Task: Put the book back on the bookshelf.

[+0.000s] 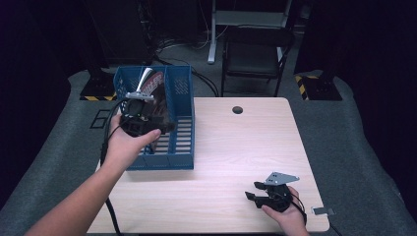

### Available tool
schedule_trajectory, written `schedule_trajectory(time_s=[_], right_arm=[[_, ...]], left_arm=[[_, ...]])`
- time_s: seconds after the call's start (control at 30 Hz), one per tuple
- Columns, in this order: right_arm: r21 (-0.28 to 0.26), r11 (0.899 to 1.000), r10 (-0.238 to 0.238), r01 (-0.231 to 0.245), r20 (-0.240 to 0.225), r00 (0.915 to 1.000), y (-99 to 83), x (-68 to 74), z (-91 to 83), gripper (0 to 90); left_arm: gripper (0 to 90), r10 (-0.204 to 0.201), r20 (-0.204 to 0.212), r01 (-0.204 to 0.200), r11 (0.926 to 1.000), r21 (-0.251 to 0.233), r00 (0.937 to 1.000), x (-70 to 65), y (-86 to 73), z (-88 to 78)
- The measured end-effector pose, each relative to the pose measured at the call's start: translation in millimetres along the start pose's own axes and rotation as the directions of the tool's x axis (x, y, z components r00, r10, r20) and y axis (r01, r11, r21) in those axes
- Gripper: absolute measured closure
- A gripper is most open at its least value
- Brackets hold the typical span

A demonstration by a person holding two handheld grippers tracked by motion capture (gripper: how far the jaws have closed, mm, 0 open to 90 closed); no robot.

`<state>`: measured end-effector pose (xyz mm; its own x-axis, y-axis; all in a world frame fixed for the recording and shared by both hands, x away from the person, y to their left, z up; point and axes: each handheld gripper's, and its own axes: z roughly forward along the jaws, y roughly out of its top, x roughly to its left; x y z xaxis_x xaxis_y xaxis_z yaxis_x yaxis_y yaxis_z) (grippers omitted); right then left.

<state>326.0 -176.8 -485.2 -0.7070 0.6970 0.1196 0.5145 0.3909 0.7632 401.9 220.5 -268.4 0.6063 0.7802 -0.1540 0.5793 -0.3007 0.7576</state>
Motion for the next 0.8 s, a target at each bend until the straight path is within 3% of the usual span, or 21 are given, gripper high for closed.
schedule_trajectory(time_s=[0.13, 0.47, 0.8], right_arm=[[-0.017, 1.0, 0.015, -0.014, 0.016, 0.9998, -0.4, 0.9, 1.0, 45.1], [0.001, 1.0, 0.002, -0.002, 0.006, 1.0, -0.2, 0.0, -0.3, 45.0], [0.002, 1.0, 0.002, -0.002, 0.004, 1.0, -0.4, -0.5, 0.0, 44.8]], left_arm=[[43.2, 0.015, 0.024, -0.015, 0.9997, 0.019, 0.9996, -6.9, -7.2, 6.9], [41.4, 0.026, 0.072, -0.031, 0.9974, 0.065, 0.9971, -17.0, -26.8, 27.2], [41.1, 0.03, 0.082, -0.038, 0.9949, 0.094, 0.9962, -20.0, -58.9, 48.6]])
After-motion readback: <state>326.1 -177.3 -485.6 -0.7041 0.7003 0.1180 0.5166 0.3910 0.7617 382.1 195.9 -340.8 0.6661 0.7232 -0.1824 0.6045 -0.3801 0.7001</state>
